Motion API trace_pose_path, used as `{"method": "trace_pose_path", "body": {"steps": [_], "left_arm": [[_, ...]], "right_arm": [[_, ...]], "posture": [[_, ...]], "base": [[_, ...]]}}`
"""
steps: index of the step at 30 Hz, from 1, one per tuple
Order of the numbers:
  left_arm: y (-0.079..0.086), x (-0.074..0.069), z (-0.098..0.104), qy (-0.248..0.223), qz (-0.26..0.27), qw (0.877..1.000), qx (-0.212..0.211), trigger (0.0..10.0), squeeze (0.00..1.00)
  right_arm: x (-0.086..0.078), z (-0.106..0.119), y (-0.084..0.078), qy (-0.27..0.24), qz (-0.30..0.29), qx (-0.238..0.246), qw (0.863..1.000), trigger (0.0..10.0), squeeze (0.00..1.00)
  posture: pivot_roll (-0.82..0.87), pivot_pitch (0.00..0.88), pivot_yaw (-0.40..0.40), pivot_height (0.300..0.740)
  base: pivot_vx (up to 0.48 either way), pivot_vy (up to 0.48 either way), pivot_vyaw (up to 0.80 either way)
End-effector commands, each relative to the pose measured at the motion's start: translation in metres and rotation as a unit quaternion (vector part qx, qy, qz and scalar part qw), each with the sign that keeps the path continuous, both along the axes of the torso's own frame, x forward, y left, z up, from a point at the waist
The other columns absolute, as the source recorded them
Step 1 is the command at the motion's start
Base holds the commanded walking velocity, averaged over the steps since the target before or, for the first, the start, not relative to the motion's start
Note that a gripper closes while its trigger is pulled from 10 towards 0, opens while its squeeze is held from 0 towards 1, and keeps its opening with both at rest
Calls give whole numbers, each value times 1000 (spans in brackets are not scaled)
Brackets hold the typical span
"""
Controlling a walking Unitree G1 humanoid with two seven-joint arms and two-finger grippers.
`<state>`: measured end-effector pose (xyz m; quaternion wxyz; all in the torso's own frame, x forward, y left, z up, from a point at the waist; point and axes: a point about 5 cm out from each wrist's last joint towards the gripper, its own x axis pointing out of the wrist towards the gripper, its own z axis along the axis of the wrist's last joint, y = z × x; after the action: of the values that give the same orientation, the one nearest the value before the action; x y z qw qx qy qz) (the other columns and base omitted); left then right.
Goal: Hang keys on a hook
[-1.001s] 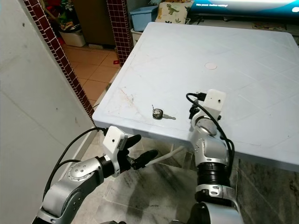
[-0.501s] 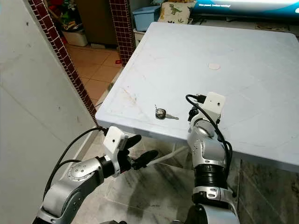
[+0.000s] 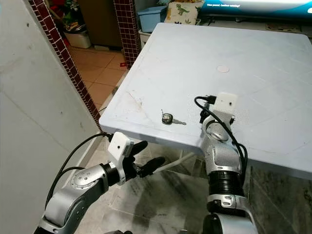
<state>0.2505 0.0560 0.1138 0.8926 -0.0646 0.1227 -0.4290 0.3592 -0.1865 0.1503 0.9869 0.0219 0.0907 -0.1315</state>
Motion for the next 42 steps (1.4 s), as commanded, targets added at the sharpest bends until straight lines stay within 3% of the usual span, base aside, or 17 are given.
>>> {"method": "trace_pose_path", "body": {"steps": [1,7,10,21,25,28,35,42], "left_arm": [[1,0,-2,1,-4,1000,9,10000,0],[1,0,-2,1,-4,1000,9,10000,0],[1,0,-3,2,-6,1000,9,10000,0],[0,0,-3,3,-7,1000,9,10000,0],[1,1,-3,2,-4,1000,9,10000,0],[2,1,-4,4,-5,1000,10,10000,0],[1,1,-4,4,-8,1000,11,10000,0],[2,1,-4,3,-7,1000,13,10000,0]], "right_arm": [[-3,-10,-2,22,-5,7,1000,10000,0],[-10,2,-7,-14,-19,-44,999,10000,0],[-22,12,-3,-51,-12,-88,995,10000,0],[-44,-6,-5,-19,-14,-82,996,10000,0],[-55,-23,-37,29,-8,-113,993,10000,0],[-56,-28,-54,46,-33,-79,995,10000,0],[-51,-25,-54,40,-38,-69,996,10000,0],[-43,-30,-56,49,-3,-50,998,10000,0]], "posture": [[-68,119,75,740],[-67,117,74,740],[-67,117,74,740],[-76,113,74,740],[-75,115,76,740],[-82,118,79,740],[-80,119,82,740],[-69,120,85,740]], "base": [[0,0,0],[0,0,0],[0,0,0],[0,0,0],[0,0,0],[0,0,0],[0,0,0],[0,0,0]]}}
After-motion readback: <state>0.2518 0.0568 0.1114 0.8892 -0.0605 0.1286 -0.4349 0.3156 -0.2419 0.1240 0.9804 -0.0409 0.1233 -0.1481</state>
